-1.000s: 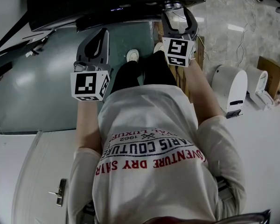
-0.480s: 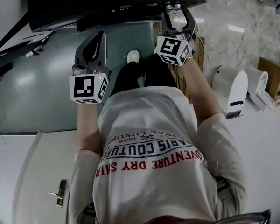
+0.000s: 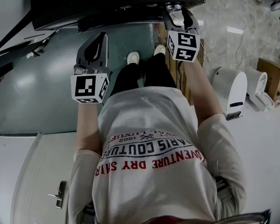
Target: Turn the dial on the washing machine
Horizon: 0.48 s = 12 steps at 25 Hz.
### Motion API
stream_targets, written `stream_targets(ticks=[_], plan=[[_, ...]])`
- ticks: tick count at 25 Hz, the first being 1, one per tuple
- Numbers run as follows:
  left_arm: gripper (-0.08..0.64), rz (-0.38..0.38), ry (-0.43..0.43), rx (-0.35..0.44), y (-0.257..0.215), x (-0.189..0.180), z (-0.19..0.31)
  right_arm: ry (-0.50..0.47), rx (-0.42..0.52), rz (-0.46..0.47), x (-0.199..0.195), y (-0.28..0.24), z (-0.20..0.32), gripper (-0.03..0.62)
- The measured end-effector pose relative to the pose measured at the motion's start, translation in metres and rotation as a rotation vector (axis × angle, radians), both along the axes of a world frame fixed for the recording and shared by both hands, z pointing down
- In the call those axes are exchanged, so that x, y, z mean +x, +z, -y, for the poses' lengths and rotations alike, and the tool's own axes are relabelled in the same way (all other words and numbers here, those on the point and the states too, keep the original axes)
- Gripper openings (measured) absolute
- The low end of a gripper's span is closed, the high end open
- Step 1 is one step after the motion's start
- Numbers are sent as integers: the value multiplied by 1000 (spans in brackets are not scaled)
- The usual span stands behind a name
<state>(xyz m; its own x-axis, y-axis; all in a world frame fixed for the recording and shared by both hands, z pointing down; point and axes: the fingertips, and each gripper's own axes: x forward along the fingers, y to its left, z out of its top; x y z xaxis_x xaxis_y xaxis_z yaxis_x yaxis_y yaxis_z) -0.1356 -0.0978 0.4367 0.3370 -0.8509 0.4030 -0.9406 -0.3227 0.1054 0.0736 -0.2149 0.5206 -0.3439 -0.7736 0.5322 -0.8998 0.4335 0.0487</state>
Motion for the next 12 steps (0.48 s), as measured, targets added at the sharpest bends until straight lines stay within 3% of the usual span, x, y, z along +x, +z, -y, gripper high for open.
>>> stream_targets(ticks=[6, 10, 12], plan=[[15, 9, 23, 34, -15, 3, 4, -9, 84, -67, -5, -26, -6, 288], [15, 27, 17, 70, -38, -6, 9, -69, 111, -47, -14, -58, -26, 285], [15, 32, 14, 91, -52, -10, 11, -93, 117, -15, -18, -77, -34, 244]])
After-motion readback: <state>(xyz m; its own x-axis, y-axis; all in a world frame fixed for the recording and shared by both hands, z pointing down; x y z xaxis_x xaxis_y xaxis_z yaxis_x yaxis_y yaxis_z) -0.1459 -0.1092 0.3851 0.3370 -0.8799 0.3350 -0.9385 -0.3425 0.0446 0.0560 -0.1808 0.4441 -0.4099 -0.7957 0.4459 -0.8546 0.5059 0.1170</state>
